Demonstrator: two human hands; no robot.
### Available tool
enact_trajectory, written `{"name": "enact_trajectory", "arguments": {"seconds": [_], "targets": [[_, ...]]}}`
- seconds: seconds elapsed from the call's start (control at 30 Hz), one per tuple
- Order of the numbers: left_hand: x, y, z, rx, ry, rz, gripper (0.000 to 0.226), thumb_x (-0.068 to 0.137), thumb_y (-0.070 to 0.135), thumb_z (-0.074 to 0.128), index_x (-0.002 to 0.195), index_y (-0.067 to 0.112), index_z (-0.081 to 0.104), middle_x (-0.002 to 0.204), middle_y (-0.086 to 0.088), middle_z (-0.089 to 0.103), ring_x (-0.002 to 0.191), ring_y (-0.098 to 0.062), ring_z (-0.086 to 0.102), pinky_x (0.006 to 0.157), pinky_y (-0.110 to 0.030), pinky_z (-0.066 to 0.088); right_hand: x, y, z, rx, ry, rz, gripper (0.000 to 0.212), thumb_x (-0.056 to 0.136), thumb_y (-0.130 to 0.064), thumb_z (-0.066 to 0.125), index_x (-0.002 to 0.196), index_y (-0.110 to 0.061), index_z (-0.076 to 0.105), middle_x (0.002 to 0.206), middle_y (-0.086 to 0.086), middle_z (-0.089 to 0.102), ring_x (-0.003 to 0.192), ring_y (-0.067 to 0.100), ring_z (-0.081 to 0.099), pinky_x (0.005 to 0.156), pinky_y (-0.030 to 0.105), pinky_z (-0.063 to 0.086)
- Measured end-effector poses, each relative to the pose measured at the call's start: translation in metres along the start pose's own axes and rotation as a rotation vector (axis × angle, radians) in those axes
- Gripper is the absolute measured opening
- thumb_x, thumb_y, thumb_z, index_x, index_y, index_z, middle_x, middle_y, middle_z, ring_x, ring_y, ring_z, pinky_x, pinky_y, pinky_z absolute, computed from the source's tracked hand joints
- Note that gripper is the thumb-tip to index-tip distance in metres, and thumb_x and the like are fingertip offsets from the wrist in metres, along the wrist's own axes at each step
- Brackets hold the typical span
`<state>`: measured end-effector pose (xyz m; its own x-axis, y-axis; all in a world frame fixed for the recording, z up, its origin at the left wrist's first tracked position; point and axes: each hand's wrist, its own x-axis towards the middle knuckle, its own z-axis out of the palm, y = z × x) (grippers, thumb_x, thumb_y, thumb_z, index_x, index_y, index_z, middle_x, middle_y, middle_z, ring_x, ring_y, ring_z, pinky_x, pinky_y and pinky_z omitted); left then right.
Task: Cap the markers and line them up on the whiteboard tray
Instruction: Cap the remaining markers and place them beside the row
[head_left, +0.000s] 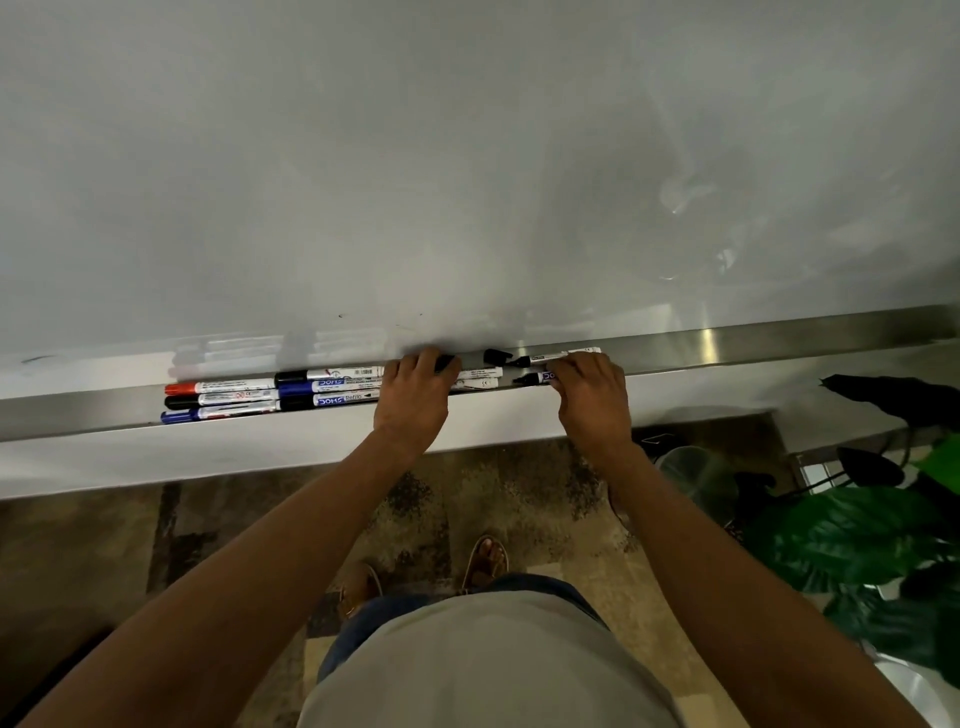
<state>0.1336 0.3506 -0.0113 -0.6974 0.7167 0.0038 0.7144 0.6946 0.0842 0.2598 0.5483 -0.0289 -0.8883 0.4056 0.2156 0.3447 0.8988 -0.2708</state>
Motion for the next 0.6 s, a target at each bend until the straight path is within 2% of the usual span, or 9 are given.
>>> {"name": "enact_trajectory", "arguments": {"seconds": [0.17, 0.3, 0.47, 0.6], "targets": [[0.002, -0.002, -0.003, -0.051, -0.007, 0.037, 0.041, 0.070, -0.010, 0.056, 0.108, 0.004, 0.062, 0.111, -0.018, 0.057, 0.095, -0.040, 0.056, 0.083, -0.049, 0.046, 0.006, 0.004, -0.005, -0.033, -0.062, -0.052, 0.023, 0.075, -0.003, 0.075, 0.097, -0.008, 0.070, 0.095, 0.013, 0.066, 0.091, 0.035, 0.057, 0.078, 0.042, 0.043], [0.002, -0.001, -0.005, -0.090, 0.033, 0.061, 0.039, 0.069, -0.013, 0.056, 0.105, 0.003, 0.062, 0.110, -0.018, 0.058, 0.089, -0.039, 0.057, 0.078, -0.049, 0.047, 0.008, 0.004, -0.009, -0.043, -0.063, -0.072, 0.019, 0.079, -0.012, 0.073, 0.096, -0.009, 0.068, 0.095, 0.012, 0.067, 0.092, 0.034, 0.058, 0.078, 0.043, 0.042], [0.000, -0.003, -0.001, -0.100, 0.118, 0.098, 0.041, 0.064, -0.014, 0.062, 0.100, 0.005, 0.064, 0.109, -0.019, 0.061, 0.085, -0.040, 0.059, 0.074, -0.046, 0.049, 0.008, 0.004, -0.011, -0.019, -0.080, -0.074, 0.024, 0.078, -0.012, 0.073, 0.101, -0.011, 0.067, 0.100, 0.010, 0.068, 0.096, 0.034, 0.057, 0.081, 0.042, 0.041], [0.003, -0.008, -0.004, -0.148, 0.168, 0.079, 0.042, 0.069, -0.008, 0.063, 0.105, 0.014, 0.063, 0.099, -0.011, 0.065, 0.081, -0.034, 0.061, 0.074, -0.042, 0.043, 0.010, 0.003, -0.011, 0.038, -0.102, -0.112, 0.025, 0.077, -0.008, 0.074, 0.101, -0.011, 0.067, 0.102, 0.011, 0.066, 0.098, 0.034, 0.056, 0.081, 0.042, 0.042]]}}
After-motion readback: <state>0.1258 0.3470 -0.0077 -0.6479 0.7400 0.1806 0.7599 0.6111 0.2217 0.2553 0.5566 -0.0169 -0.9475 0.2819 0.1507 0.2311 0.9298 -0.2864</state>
